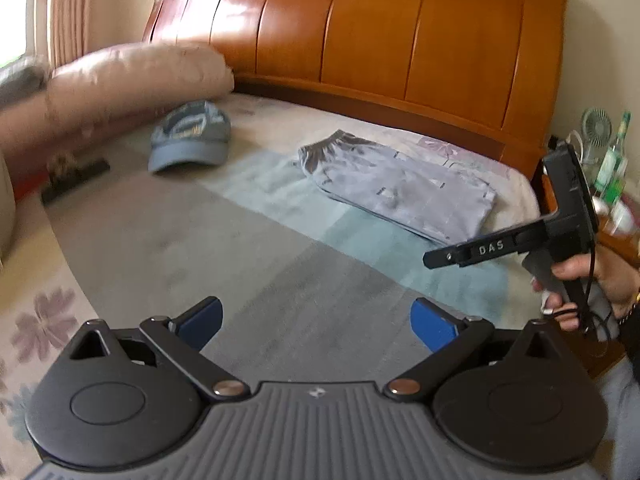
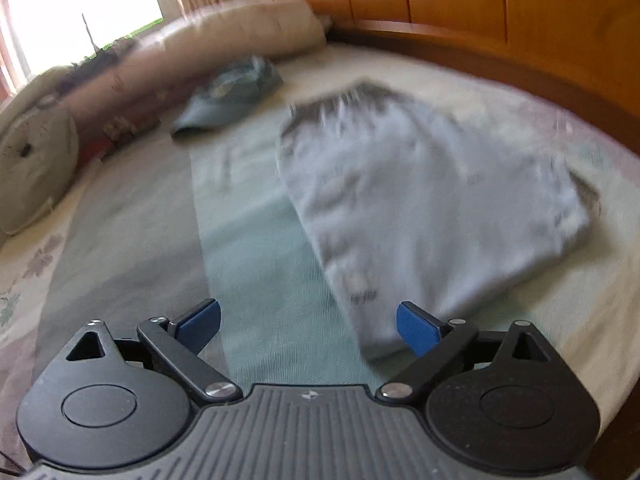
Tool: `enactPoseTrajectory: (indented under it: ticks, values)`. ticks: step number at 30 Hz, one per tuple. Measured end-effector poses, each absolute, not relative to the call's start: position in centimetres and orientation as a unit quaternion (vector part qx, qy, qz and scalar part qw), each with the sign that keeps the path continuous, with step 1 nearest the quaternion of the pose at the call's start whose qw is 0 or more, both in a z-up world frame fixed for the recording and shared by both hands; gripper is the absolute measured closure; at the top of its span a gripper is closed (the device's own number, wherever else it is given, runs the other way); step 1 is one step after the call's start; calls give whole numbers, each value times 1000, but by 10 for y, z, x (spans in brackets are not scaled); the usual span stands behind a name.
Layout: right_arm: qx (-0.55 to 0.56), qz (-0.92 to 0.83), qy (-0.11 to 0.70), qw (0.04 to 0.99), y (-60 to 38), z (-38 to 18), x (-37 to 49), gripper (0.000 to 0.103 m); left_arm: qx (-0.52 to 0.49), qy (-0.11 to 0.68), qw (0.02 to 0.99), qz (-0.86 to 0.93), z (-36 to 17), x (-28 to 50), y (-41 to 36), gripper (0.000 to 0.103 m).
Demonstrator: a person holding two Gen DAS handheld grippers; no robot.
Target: Fold clothes
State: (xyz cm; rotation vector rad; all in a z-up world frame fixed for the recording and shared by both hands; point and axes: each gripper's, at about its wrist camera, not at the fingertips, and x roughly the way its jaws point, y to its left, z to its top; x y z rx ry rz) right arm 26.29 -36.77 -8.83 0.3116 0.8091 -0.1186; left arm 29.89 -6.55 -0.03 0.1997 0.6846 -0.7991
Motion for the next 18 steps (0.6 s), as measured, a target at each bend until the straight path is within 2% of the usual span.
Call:
enactPoseTrajectory:
  ticks: [3, 5, 8, 18]
  values:
    - [145, -68, 400, 903, -358, -70, 249, 5, 64, 331, 863, -378, -1, 302, -60, 3]
    - [140, -73, 399, 903, -351, -57, 236, 0, 48, 338, 862, -375, 0, 305, -60, 3]
    - [134, -94, 406, 899, -341, -40, 216, 0, 39, 350, 859, -371, 2, 308, -63, 3]
    - [146, -137, 458, 866, -310, -30, 169, 0, 93, 367, 862, -337, 0, 296, -85, 3]
